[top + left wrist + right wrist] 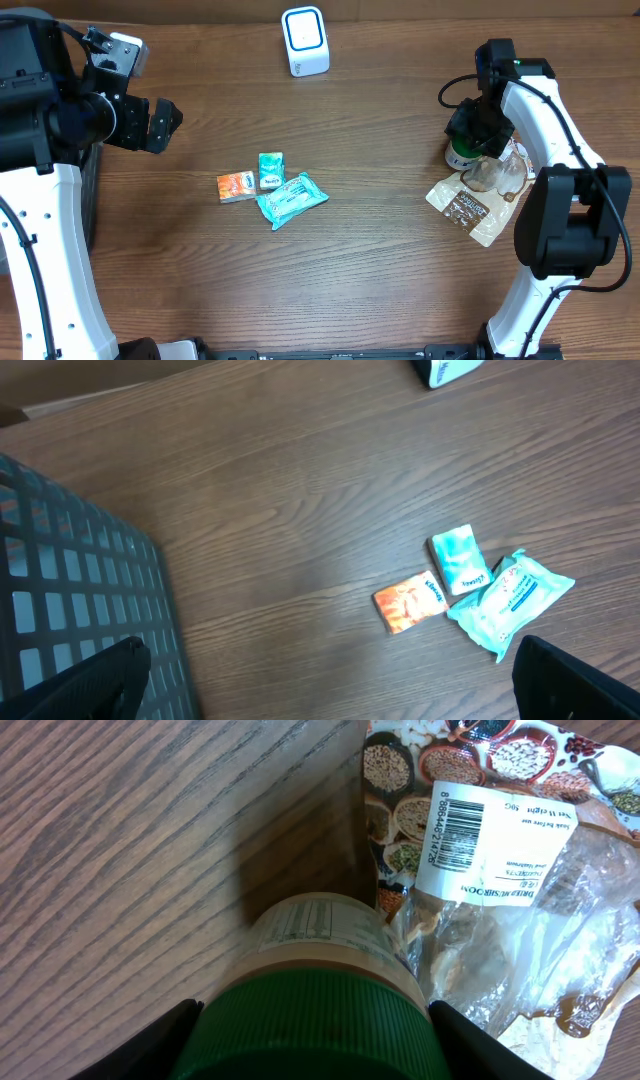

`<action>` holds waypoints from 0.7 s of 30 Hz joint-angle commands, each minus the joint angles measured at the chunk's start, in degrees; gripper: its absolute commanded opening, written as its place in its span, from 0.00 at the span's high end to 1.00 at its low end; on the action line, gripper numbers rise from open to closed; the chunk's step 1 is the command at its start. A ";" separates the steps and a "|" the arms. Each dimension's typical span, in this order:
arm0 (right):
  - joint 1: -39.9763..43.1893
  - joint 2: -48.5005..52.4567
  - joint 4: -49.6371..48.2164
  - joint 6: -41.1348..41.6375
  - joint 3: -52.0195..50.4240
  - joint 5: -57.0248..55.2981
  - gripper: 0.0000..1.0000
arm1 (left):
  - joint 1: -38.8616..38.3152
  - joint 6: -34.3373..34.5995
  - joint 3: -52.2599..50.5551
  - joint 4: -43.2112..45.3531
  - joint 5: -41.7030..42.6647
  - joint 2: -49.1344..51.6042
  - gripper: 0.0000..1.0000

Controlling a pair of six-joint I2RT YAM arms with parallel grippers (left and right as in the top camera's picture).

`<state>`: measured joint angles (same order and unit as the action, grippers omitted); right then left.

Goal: Scan the item barcode
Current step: 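Carry the jar right and set it down beside the bean bag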

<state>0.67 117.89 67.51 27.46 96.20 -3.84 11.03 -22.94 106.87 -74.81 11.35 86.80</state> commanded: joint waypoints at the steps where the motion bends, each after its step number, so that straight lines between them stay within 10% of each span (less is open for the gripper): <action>1: 0.07 0.07 -0.15 0.61 -0.15 -0.52 0.35 | 0.20 -1.29 1.03 0.04 0.22 -0.24 0.00; 21: 0.04 -0.07 4.66 -2.21 4.52 2.89 0.05 | 0.20 -1.29 1.03 0.04 0.22 -0.24 0.00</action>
<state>0.67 117.89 70.50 25.47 96.68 -1.63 11.03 -22.94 106.87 -74.83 11.38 86.80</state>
